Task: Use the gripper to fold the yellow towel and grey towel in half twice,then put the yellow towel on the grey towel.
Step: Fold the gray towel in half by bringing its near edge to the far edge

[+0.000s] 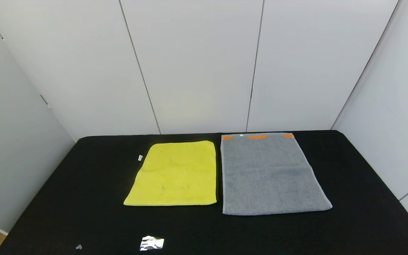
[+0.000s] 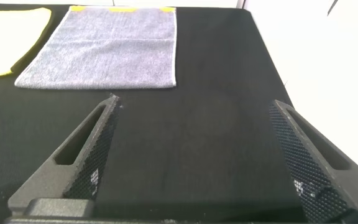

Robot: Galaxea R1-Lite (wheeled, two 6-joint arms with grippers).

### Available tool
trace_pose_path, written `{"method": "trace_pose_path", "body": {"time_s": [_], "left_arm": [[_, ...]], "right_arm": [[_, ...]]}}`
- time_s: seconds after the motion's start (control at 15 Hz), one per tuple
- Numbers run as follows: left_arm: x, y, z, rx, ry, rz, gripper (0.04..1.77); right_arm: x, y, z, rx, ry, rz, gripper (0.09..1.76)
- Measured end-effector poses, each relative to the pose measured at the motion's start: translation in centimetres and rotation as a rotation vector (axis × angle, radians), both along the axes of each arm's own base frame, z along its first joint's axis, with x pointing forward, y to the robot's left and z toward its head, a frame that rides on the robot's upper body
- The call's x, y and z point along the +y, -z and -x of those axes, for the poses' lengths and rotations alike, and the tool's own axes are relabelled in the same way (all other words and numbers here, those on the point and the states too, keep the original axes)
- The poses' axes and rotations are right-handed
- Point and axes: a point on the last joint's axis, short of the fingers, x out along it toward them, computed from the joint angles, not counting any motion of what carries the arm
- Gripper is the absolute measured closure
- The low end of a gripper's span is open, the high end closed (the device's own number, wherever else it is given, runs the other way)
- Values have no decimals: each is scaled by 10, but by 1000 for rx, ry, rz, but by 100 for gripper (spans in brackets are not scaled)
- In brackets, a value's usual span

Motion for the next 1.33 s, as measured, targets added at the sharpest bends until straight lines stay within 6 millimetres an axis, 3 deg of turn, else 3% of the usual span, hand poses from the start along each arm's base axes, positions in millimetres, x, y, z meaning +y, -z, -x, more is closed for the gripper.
{"method": "trace_pose_path", "body": {"time_s": [0.67, 1.0, 1.33], "left_arm": [[0, -3, 0, 0, 1, 0, 9], [0, -46, -12, 51, 26, 0, 9], [-2, -97, -47, 140, 80, -47, 9]], "right_arm": [[0, -5, 1, -4, 0, 0, 14], [0, -63, 6, 12, -2, 4, 14], [0, -113, -16, 74, -14, 30, 14]]}}
